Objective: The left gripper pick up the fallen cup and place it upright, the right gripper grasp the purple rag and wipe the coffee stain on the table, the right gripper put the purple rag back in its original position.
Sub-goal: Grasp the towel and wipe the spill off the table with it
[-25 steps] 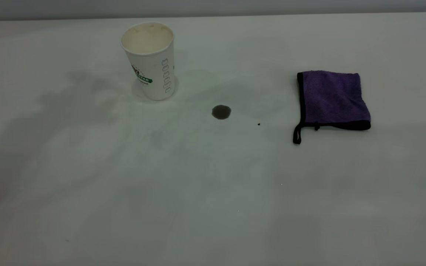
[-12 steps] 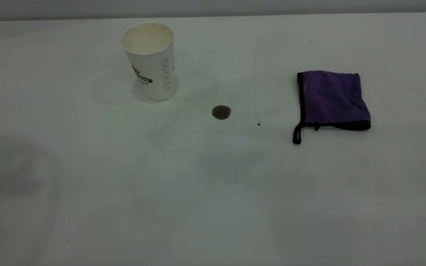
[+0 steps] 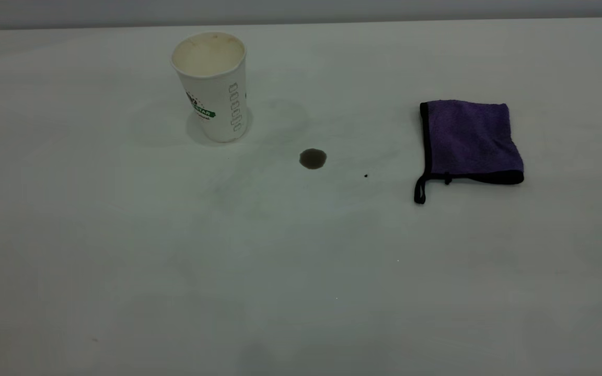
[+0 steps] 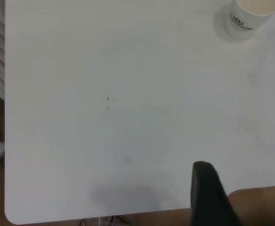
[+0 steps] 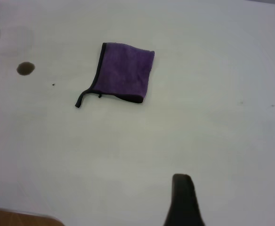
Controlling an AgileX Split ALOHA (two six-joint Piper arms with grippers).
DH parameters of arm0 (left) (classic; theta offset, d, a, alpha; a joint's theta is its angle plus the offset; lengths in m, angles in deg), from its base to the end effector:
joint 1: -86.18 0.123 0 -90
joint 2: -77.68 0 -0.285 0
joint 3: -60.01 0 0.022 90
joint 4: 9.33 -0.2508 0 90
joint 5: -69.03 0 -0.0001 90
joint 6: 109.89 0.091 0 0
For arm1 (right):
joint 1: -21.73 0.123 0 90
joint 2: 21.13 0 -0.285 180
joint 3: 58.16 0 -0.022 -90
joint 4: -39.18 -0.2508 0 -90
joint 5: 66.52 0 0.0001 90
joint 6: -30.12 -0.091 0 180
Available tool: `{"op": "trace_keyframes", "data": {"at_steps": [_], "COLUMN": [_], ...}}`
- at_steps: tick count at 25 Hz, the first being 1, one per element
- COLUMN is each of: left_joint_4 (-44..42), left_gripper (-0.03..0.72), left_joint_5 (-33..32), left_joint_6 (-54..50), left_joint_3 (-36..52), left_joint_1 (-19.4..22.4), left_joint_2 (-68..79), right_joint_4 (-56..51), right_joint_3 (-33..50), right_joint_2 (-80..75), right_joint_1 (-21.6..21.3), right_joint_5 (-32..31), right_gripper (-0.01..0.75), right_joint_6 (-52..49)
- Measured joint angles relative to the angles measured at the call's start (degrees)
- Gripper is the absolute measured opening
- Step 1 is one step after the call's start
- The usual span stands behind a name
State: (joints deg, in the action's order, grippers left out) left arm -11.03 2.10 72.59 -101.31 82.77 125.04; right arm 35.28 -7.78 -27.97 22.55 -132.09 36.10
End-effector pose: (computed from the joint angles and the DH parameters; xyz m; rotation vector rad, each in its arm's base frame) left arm 0.0937 -0.0031 0.3925 0.1189 2.3174 0.0293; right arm -0.0078 0.0055 0.2620 -0.1330 2.1370 0.0302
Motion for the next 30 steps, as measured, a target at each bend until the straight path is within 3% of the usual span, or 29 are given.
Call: {"op": "trace_keyframes", "data": {"at_steps": [8,17,30], "left_joint_4": [0.0,0.2,0.2], "left_gripper": [0.437,0.437,0.437], "left_joint_5": [0.0,0.3,2.2], "left_joint_6": [0.0,0.0,-0.1], "left_joint_3": [13.3,25.4,29.7], "left_joint_1": [-0.3,5.6,5.6], "left_joint_2": [-19.9,-33.6,-40.7], "right_joint_4": [0.0,0.0,0.0], "right_joint_3": [0.0,0.0,0.0], "right_joint_2": [0.0,0.0,0.0], "right_joint_1": [0.0,0.0,0.0], "right_joint_5": [0.0,0.0,0.0], "right_gripper": [0.588,0.588,0.588], "right_joint_6": [0.0,0.0,0.0]}}
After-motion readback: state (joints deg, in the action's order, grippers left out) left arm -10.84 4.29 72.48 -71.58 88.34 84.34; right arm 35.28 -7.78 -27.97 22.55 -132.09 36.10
